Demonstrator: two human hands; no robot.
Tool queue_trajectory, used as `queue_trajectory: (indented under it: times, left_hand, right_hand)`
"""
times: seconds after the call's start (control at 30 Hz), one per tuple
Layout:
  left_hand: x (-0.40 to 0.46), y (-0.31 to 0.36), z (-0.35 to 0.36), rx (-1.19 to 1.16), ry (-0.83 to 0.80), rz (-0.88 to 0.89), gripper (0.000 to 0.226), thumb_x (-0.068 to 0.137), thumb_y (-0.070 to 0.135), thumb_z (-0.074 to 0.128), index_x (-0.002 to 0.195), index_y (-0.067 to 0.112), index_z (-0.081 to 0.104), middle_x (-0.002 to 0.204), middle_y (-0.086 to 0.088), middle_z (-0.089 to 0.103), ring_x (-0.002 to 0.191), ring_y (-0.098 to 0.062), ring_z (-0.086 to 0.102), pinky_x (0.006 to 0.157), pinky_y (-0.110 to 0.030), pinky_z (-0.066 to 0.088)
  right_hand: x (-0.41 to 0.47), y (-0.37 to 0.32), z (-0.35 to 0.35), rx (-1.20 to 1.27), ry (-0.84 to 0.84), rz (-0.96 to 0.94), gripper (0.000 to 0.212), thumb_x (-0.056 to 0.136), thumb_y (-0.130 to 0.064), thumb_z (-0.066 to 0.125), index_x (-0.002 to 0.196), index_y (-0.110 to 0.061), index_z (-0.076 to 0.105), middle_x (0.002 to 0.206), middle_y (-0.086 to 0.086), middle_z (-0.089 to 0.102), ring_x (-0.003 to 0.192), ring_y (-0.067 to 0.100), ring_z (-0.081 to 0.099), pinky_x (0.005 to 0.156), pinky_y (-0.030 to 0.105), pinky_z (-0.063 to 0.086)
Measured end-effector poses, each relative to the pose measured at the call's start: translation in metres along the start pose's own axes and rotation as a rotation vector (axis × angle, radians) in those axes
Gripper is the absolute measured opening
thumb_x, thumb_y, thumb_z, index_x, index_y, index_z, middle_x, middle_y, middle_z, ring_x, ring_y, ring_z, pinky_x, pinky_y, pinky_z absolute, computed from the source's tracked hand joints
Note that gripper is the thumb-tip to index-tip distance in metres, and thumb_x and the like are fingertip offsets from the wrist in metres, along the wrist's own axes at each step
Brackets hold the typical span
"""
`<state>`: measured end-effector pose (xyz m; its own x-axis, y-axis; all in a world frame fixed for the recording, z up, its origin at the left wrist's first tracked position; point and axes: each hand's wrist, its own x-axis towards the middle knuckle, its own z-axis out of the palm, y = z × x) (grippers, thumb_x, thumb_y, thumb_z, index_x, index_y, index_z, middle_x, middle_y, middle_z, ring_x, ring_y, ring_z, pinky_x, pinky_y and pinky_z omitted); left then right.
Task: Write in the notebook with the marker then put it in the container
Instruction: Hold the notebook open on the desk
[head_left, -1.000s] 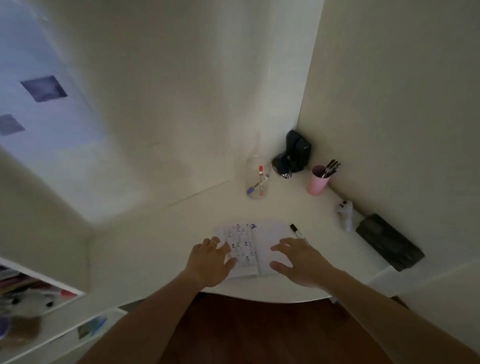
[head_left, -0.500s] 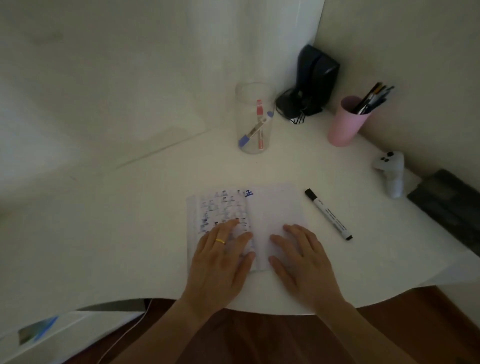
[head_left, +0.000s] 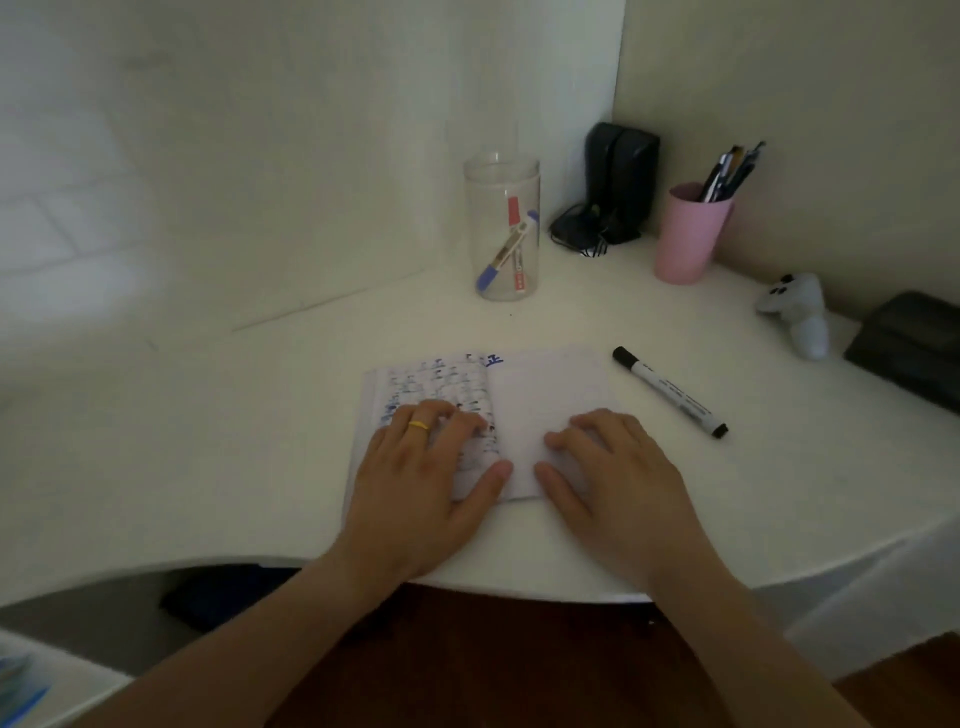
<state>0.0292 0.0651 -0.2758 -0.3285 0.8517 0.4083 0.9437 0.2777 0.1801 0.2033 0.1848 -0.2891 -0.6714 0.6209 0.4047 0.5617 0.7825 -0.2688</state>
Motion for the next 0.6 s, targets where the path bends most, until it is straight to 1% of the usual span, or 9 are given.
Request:
queue_trajectory:
  times: [0.07, 0.1, 0.17, 0.27, 0.33, 0.43, 0.5, 0.6]
  left_hand:
    - [-0.002, 0.000, 0.003, -0.001, 0.028, 0.024, 0.049, 0.087, 0.064, 0.051, 0.116, 0.026, 0.063, 0.123, -0.001, 0.061, 0.115, -0.022, 0.055, 0.097, -0.038, 0.047]
    - [-0.004, 0.001, 0.003, -0.007, 0.034, 0.044, 0.052, 0.086, 0.064, 0.052, 0.116, 0.024, 0.063, 0.124, -0.002, 0.061, 0.117, -0.023, 0.055, 0.099, -0.038, 0.047]
    - [-0.011, 0.001, 0.003, -0.019, -0.005, 0.070, 0.056, 0.086, 0.063, 0.054, 0.121, 0.020, 0.061, 0.131, -0.003, 0.060, 0.122, -0.023, 0.054, 0.103, -0.037, 0.046]
    - [-0.020, 0.006, -0.005, -0.035, -0.081, 0.045, 0.059, 0.090, 0.063, 0.049, 0.130, 0.020, 0.054, 0.134, -0.002, 0.060, 0.124, -0.024, 0.054, 0.102, -0.036, 0.046]
    - [-0.025, 0.011, -0.008, -0.052, -0.112, 0.003, 0.061, 0.090, 0.064, 0.045, 0.136, 0.024, 0.052, 0.142, -0.003, 0.056, 0.130, -0.023, 0.051, 0.107, -0.037, 0.043]
    - [-0.029, 0.015, -0.009, -0.064, -0.143, -0.022, 0.057, 0.091, 0.064, 0.041, 0.140, 0.036, 0.049, 0.153, -0.006, 0.046, 0.141, -0.022, 0.041, 0.117, -0.037, 0.031]
    - [-0.028, 0.014, -0.009, -0.047, -0.176, -0.017, 0.052, 0.094, 0.063, 0.040, 0.140, 0.041, 0.047, 0.157, -0.007, 0.041, 0.144, -0.023, 0.036, 0.119, -0.038, 0.027]
    - [-0.025, 0.010, -0.009, 0.001, -0.212, -0.006, 0.055, 0.093, 0.068, 0.031, 0.143, 0.047, 0.040, 0.161, -0.008, 0.036, 0.147, -0.027, 0.032, 0.120, -0.043, 0.026]
  right_hand:
    - [-0.002, -0.002, -0.003, -0.026, -0.001, 0.005, 0.035, 0.091, -0.047, 0.052, 0.108, -0.022, 0.071, 0.110, 0.005, 0.067, 0.102, 0.027, 0.062, 0.081, 0.037, 0.056]
    - [-0.004, -0.003, -0.004, -0.038, -0.012, 0.002, 0.035, 0.092, -0.047, 0.052, 0.109, -0.021, 0.071, 0.110, 0.005, 0.066, 0.102, 0.027, 0.062, 0.081, 0.037, 0.055]
    - [-0.009, -0.005, -0.009, -0.041, -0.047, 0.018, 0.036, 0.095, -0.045, 0.051, 0.113, -0.020, 0.069, 0.113, 0.006, 0.065, 0.105, 0.028, 0.060, 0.084, 0.037, 0.052]
    - [-0.016, -0.008, -0.020, -0.044, -0.067, 0.038, 0.036, 0.098, -0.042, 0.046, 0.116, -0.019, 0.066, 0.118, 0.006, 0.064, 0.107, 0.027, 0.058, 0.088, 0.038, 0.051]
    - [-0.020, -0.012, -0.025, -0.027, -0.081, 0.052, 0.035, 0.099, -0.041, 0.045, 0.118, -0.020, 0.065, 0.120, 0.005, 0.063, 0.109, 0.026, 0.057, 0.089, 0.037, 0.050]
    - [-0.022, -0.016, -0.027, -0.023, -0.073, 0.066, 0.033, 0.099, -0.040, 0.044, 0.116, -0.021, 0.064, 0.119, 0.004, 0.063, 0.108, 0.025, 0.057, 0.086, 0.036, 0.050]
    - [-0.021, -0.018, -0.027, -0.028, -0.056, 0.072, 0.031, 0.098, -0.040, 0.044, 0.113, -0.022, 0.065, 0.116, 0.003, 0.063, 0.106, 0.025, 0.059, 0.084, 0.036, 0.051]
    - [-0.020, -0.017, -0.024, -0.022, -0.058, 0.080, 0.030, 0.098, -0.040, 0.045, 0.113, -0.023, 0.065, 0.117, 0.002, 0.063, 0.107, 0.025, 0.059, 0.085, 0.037, 0.052]
